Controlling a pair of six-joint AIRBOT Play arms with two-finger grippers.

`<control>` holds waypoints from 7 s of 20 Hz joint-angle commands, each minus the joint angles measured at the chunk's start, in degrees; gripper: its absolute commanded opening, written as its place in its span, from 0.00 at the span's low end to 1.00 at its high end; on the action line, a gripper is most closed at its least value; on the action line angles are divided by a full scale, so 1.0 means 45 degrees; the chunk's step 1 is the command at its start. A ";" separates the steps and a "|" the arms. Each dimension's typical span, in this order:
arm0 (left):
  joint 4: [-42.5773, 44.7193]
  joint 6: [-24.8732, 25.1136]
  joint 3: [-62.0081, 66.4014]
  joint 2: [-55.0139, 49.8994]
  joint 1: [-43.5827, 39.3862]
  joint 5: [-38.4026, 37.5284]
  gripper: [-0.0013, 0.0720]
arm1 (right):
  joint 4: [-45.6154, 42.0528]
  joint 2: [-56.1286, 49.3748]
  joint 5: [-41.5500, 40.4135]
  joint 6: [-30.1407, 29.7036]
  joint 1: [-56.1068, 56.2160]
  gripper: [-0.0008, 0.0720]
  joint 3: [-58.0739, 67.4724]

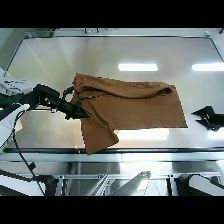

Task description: Fold the shirts.

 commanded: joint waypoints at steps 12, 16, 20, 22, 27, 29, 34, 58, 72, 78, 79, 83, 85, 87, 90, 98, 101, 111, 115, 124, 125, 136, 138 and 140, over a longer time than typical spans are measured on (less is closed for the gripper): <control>0.0005 -0.0015 0.0146 -0.0019 -0.0005 0.0996 0.04 | 0.0505 -0.3254 0.1030 -0.1642 0.2210 0.61 0.0267; -0.0010 -0.0010 0.0146 -0.0019 -0.0005 0.1093 0.04 | 0.1792 -0.3245 0.2453 -0.2283 0.3249 0.03 0.1039; -0.1146 0.1209 0.0141 0.0797 -0.0010 0.3109 0.04 | 0.6849 -0.2176 0.6601 -0.4838 0.3186 0.04 0.1292; -0.3094 0.3070 0.0141 0.2754 -0.0141 0.4707 0.04 | 0.9607 -0.0350 0.9083 -0.5659 0.3167 0.04 0.1287; -0.6319 0.3356 0.1574 1.0676 0.0529 0.4245 0.04 | 1.4319 0.8106 0.7213 -0.6688 0.2463 0.04 0.1656; -0.5644 0.3206 0.3366 1.3240 0.1744 0.1987 0.05 | 1.3576 1.0943 0.4313 -0.7499 0.1472 0.04 0.2565; -0.4206 0.2433 0.6858 1.3673 0.6135 0.2463 0.05 | 1.0967 1.3372 -0.0262 -0.8286 -0.0384 0.04 0.4167; -0.3254 0.0301 1.1691 -0.5416 0.2414 0.2045 0.03 | 1.1730 -0.3546 -0.0641 -0.8024 0.4507 0.04 0.3891; 0.1783 -0.2939 1.0856 -0.5396 0.1443 0.4838 0.03 | 0.4090 -0.3827 0.1671 -0.2798 0.3215 0.04 0.3745; 0.1783 -0.3274 1.0856 -0.5401 0.1438 0.4823 0.04 | 0.4085 -0.4760 0.1676 -0.2793 0.3220 0.04 0.3691; 0.1783 -0.3274 1.0856 -0.5406 0.1438 0.4799 0.04 | 0.4085 -0.4906 0.1681 -0.2793 0.3225 0.04 0.3691; 0.1792 -0.3322 1.0851 -0.5445 0.1326 0.4556 0.03 | 0.4022 -0.5241 0.1520 -0.2798 0.3371 0.04 0.3682; 0.1792 -0.3317 1.0851 -0.5610 0.1141 0.4541 0.04 | 0.3895 -0.5275 0.1190 -0.2798 0.3395 0.04 0.3687; 0.1792 -0.3317 1.0851 -0.5882 0.0923 0.4750 0.04 | 0.3740 -0.5265 0.1205 -0.2793 0.3366 0.04 0.3687; 0.1787 -0.3308 1.0860 -0.6096 0.0797 0.5173 0.04 | 0.3138 -0.5260 0.1273 -0.2458 0.3366 0.20 0.3691; 0.1802 -0.4580 1.0545 -0.4206 0.1690 0.5833 0.98 | -0.0418 -0.2803 0.3483 -0.0811 0.2157 0.75 0.4454; 0.3211 -0.4527 0.8106 -0.1734 0.2103 0.5809 0.98 | -0.3055 -0.1200 0.3453 0.0359 0.1190 0.83 0.4430; 0.2327 -0.3808 -0.4537 0.5474 0.3109 0.0811 0.97 | -0.1724 -0.0316 0.3123 0.1151 -0.0189 0.84 0.3259; 0.2341 -0.3648 -0.6844 0.5984 0.2312 -0.1379 0.80 | -0.1685 -0.0316 0.3147 0.1151 -0.0185 0.84 0.3259; 0.2147 -0.3317 -0.7504 0.5566 0.1744 -0.3055 0.80 | -0.1457 -0.0316 0.3104 0.1137 -0.0121 0.84 0.3264; 0.1841 -0.3060 -0.7300 0.5280 0.1540 -0.3050 0.80 | -0.1462 -0.0316 0.3113 0.1141 -0.0126 0.84 0.3259; 0.1229 -0.1690 -0.4925 0.2866 -0.0170 -0.1943 0.05 | -0.2472 -0.1044 0.3653 0.1234 -0.0121 0.84 0.2132; 0.1005 -0.1200 -0.4930 0.2866 -0.0165 -0.1564 0.05 | -0.2472 -0.1117 0.3628 0.1112 -0.0121 0.84 0.1409; 0.0991 -0.0947 -0.4935 0.2866 -0.0170 -0.1273 0.05 | -0.2477 -0.1122 0.3589 0.1098 -0.0121 0.84 0.0826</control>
